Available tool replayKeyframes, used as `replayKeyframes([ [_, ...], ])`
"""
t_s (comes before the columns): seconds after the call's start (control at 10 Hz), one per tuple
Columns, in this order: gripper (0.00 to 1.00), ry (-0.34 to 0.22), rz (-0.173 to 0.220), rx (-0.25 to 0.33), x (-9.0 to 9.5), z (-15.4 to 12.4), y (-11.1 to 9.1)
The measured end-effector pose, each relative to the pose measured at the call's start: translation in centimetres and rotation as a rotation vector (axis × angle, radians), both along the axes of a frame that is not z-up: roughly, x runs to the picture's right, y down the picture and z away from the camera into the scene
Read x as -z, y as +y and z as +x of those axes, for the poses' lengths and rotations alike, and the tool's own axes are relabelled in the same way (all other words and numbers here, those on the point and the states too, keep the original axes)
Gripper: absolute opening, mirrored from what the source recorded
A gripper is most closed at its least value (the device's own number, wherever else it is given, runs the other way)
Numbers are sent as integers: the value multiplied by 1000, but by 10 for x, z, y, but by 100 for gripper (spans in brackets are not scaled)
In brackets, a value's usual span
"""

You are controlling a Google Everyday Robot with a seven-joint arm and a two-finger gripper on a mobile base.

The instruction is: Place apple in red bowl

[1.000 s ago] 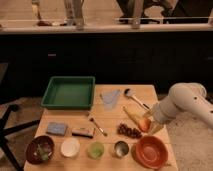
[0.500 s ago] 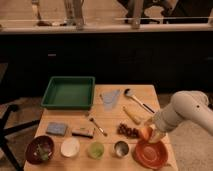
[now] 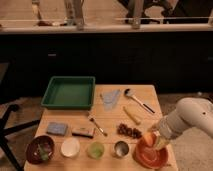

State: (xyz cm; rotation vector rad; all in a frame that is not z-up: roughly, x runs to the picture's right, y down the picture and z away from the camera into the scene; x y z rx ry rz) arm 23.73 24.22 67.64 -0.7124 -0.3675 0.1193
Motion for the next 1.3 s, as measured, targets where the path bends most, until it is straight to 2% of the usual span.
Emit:
replayKeyframes([
  [0.3,0,-33,-35,-80,-1,10,17],
  [0.8,2,-36,-60,-89,-5,11,24],
  [0.9,7,-34,-61,-90,-5,12,24],
  [1.3,47,-35,-62,-87,-5,11,24],
])
